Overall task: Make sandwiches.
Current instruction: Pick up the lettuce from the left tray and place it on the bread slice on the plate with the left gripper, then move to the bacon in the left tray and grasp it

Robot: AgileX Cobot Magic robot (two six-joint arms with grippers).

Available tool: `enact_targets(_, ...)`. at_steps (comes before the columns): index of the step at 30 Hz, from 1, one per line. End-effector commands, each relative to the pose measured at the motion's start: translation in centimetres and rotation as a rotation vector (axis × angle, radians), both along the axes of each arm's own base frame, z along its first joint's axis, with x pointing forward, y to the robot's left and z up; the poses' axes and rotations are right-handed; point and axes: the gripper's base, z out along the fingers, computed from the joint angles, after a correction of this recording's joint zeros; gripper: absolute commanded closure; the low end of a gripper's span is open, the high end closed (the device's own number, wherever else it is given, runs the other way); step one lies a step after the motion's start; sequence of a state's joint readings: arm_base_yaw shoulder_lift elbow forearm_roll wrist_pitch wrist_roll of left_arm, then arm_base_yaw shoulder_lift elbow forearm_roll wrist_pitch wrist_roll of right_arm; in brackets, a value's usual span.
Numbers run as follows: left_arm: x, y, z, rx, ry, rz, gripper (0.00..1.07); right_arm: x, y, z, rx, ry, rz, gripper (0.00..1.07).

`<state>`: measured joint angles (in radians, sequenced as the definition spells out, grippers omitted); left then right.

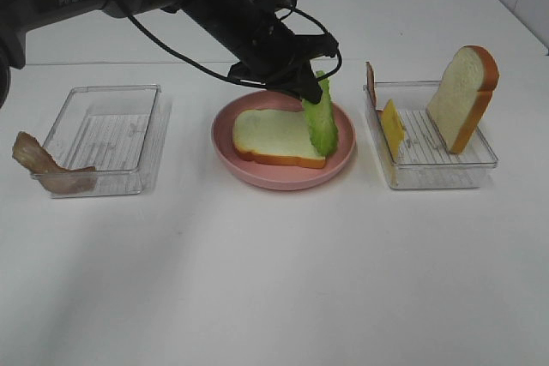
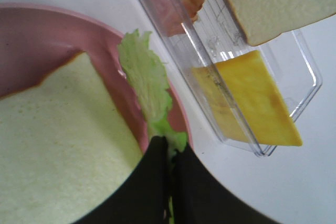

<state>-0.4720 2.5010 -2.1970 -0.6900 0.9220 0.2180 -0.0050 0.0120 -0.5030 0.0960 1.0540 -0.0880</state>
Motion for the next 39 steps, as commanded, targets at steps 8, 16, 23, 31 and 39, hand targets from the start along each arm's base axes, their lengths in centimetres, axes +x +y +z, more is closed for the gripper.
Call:
enact_targets(8,0.2,0.8,-0.7,0.163,-0.074,-0.046,1.07,0.1,0.0,0.0,0.003,0.002,-0.002,0.1)
enact_targets(16,0.1,1.0,-0.8,0.188,-0.076,-0.058,1.07,0.1,0.0,0.0,0.003,0.002,-0.002,0.1)
enact_targets(23,0.2,1.0,-0.9,0.199,-0.074,-0.048,0.96,0.1,0.0,0.0,0.003,0.002,-0.002,0.1)
enact_targets(31,0.4,1.4,0.3,0.234,-0.101,-0.032,0.29,0.1,0.0,0.0,0.003,0.002,-0.002,0.1)
enact_targets(39,-0.1,2.6,7.0,0.307,-0.149,0.016,0.04,0.1,0.0,0.0,0.003,0.002,-0.002,0.1)
